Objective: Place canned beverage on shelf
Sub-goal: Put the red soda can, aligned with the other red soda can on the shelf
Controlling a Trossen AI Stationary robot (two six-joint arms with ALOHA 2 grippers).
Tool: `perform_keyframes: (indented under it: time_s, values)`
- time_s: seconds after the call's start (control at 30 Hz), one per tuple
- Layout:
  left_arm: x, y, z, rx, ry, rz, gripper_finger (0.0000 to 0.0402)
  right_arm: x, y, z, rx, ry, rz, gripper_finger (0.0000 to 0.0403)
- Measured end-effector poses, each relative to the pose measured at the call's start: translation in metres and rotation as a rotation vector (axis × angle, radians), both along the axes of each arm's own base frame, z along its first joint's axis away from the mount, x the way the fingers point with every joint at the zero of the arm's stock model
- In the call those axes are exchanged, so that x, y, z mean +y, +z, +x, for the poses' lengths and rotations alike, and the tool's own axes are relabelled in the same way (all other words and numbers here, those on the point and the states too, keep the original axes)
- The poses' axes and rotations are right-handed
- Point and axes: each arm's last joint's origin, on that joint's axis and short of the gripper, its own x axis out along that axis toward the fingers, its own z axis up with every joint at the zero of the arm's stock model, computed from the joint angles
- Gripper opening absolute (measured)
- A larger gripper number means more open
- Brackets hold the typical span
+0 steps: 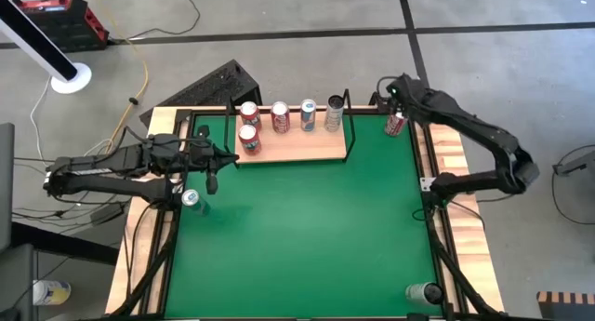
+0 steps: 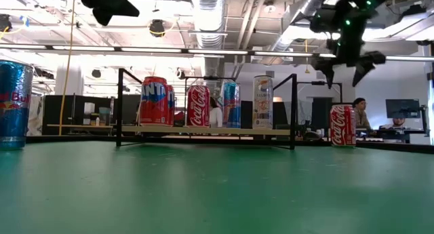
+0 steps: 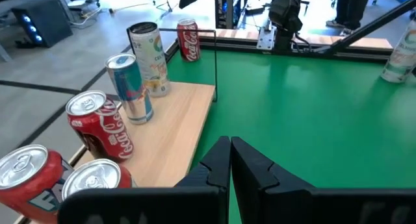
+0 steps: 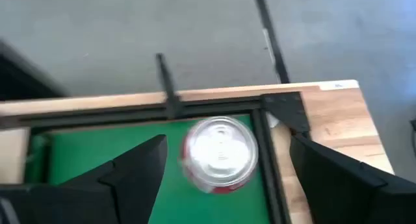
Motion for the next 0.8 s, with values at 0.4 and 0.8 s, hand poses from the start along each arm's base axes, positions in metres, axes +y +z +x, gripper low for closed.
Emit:
perform_keyframes:
  time_s: [0.4,0.8]
  values:
    - [0.0,0.0,0.0,-0.008,-0.005,-0.027,0.0,-0.002,-0.028,0.006,0.006,-0.132,-0.117,0.0352]
    - [-0.001,0.0,0.0,-0.011,-0.008,-0.041,0.0,-0.007,-0.056,0.023,0.047,-0.219,-0.087,0.0346]
